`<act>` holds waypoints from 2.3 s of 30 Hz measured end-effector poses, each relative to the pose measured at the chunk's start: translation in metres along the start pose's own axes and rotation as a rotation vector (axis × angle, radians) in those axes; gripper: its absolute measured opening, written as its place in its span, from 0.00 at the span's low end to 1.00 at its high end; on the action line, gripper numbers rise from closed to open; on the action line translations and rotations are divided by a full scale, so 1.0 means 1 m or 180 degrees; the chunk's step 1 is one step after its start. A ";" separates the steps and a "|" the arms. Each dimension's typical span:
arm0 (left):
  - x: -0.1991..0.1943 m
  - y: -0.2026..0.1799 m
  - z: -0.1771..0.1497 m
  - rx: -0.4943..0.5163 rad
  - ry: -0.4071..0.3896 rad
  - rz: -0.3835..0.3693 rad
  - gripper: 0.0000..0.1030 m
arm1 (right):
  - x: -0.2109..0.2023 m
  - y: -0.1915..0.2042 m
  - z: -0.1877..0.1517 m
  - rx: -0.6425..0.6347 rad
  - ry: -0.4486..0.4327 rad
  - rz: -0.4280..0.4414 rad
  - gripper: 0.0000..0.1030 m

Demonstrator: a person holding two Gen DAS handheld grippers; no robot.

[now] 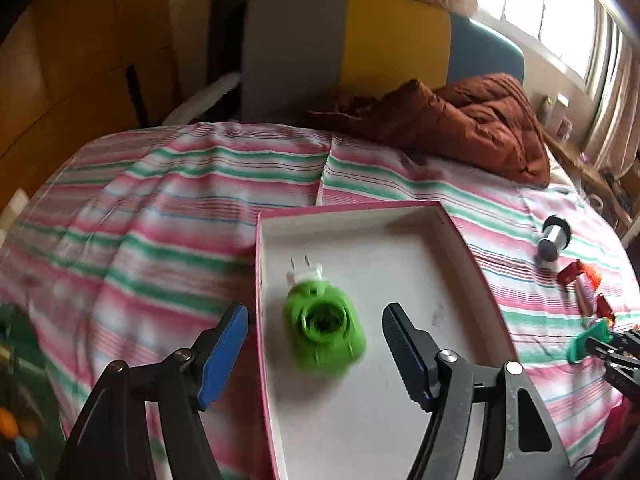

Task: Organize rigid objects
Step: 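Carry the green device to the tray with the left gripper while the right gripper grasps the green cup piece, then carry the green cup piece into the tray with the right gripper and release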

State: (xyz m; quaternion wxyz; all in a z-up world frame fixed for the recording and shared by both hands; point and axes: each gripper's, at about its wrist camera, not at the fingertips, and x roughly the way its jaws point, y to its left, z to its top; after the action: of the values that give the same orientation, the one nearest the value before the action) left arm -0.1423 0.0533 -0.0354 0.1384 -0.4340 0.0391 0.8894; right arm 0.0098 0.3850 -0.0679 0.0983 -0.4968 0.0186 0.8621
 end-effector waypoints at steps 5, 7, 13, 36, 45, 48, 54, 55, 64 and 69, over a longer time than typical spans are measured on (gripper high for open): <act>-0.034 -0.015 -0.026 0.0024 -0.0114 -0.0007 0.69 | 0.000 0.002 -0.001 -0.0015 -0.0013 -0.0028 0.31; -0.043 -0.022 -0.036 0.0039 -0.0134 -0.0034 0.69 | 0.000 0.002 -0.001 -0.0012 -0.0015 -0.0031 0.31; -0.059 -0.044 -0.060 0.0107 -0.0115 -0.0100 0.69 | 0.000 0.003 -0.001 -0.0012 -0.0023 -0.0033 0.31; -0.075 -0.029 -0.082 0.0091 -0.0150 -0.0033 0.69 | -0.024 0.027 0.009 0.0211 -0.0171 0.0118 0.30; -0.075 -0.016 -0.084 0.0006 -0.0152 -0.0011 0.69 | -0.061 0.088 0.045 -0.0052 -0.0451 0.0603 0.30; -0.076 -0.014 -0.085 -0.0013 -0.0153 -0.0005 0.69 | -0.063 0.120 0.056 -0.0280 -0.0450 0.0772 0.30; -0.074 -0.006 -0.086 -0.0077 -0.0130 -0.0007 0.69 | -0.050 0.179 0.077 -0.0741 -0.0294 0.0838 0.30; -0.074 -0.004 -0.087 -0.0092 -0.0124 -0.0007 0.69 | -0.044 0.185 0.081 -0.0777 -0.0254 0.0840 0.30; -0.066 0.007 -0.091 -0.0175 -0.0057 -0.0004 0.69 | 0.023 0.218 0.120 -0.0679 0.0084 0.0741 0.30; -0.063 0.012 -0.091 -0.0226 -0.0038 0.0013 0.69 | 0.035 0.219 0.131 -0.0330 0.0074 0.1046 0.46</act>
State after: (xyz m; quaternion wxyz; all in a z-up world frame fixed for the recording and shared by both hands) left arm -0.0394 0.0112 -0.0437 0.1213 -0.4333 0.0076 0.8930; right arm -0.1604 0.1927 -0.0462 -0.0700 -0.5014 0.0562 0.8605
